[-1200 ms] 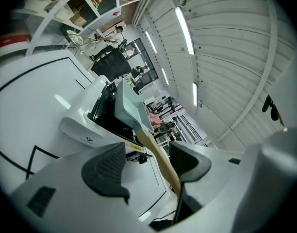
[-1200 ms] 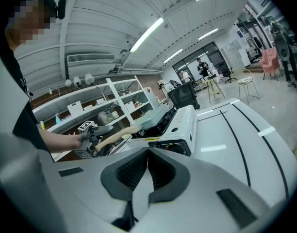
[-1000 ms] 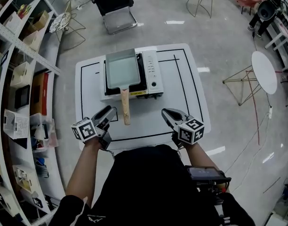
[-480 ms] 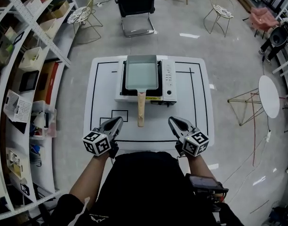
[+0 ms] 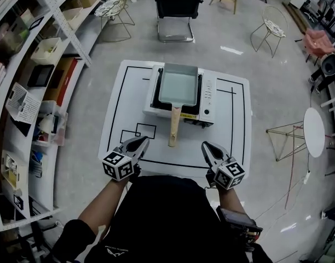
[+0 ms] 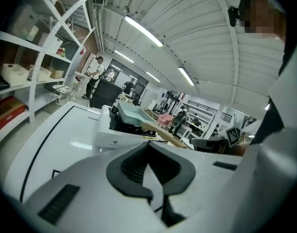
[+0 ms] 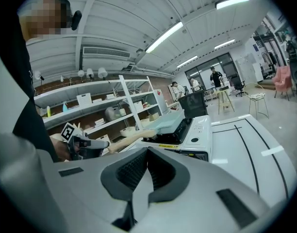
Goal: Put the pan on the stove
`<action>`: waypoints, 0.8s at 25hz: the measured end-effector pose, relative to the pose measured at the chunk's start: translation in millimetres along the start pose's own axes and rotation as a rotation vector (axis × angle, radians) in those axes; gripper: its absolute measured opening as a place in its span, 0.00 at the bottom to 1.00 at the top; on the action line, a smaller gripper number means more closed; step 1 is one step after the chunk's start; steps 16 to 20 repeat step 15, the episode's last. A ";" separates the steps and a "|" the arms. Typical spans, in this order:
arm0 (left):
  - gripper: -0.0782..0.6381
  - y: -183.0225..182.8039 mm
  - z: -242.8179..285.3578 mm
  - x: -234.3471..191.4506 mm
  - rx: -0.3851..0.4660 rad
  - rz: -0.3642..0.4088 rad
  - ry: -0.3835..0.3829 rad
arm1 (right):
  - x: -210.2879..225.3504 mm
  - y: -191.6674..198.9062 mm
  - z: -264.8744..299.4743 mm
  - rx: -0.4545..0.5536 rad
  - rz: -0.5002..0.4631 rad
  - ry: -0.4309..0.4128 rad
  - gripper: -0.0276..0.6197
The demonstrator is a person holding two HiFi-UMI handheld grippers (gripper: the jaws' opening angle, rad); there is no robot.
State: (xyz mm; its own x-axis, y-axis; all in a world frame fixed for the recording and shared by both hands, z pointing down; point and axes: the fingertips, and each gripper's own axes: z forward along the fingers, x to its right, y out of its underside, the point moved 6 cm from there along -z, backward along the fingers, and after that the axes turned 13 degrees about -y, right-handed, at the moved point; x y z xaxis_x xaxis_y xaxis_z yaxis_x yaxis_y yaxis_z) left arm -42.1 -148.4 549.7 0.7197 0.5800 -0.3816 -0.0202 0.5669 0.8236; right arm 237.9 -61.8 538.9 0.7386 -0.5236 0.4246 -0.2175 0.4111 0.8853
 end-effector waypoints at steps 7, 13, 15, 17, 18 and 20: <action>0.12 -0.4 -2.1 -1.9 -0.007 0.013 -0.005 | -2.1 -2.2 3.7 0.010 -0.005 -0.002 0.08; 0.12 -3.2 3.9 3.8 -0.010 0.032 -0.008 | 2.1 -1.5 -2.0 0.009 -0.002 -0.003 0.08; 0.12 -3.3 6.0 5.4 -0.010 0.033 -0.009 | 3.8 -1.8 -3.2 0.008 -0.001 -0.005 0.08; 0.12 -3.3 6.0 5.4 -0.010 0.033 -0.009 | 3.8 -1.8 -3.2 0.008 -0.001 -0.005 0.08; 0.12 -3.3 6.0 5.4 -0.010 0.033 -0.009 | 3.8 -1.8 -3.2 0.008 -0.001 -0.005 0.08; 0.12 -3.3 6.0 5.4 -0.010 0.033 -0.009 | 3.8 -1.8 -3.2 0.008 -0.001 -0.005 0.08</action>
